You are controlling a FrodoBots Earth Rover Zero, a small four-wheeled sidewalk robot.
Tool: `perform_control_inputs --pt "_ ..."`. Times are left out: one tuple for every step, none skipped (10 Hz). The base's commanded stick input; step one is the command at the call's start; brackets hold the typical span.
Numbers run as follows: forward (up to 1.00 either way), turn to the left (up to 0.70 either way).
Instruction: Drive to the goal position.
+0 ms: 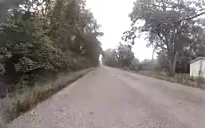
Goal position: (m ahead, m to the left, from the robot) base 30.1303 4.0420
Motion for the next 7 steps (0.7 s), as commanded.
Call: perform_control_inputs --pt "0.7 0.0" --pt "0.7 0.0" --pt "0.7 0.0" --pt "0.7 0.0" --pt "0.7 0.0" --pt "0.7 0.0" --pt "0.7 0.0"
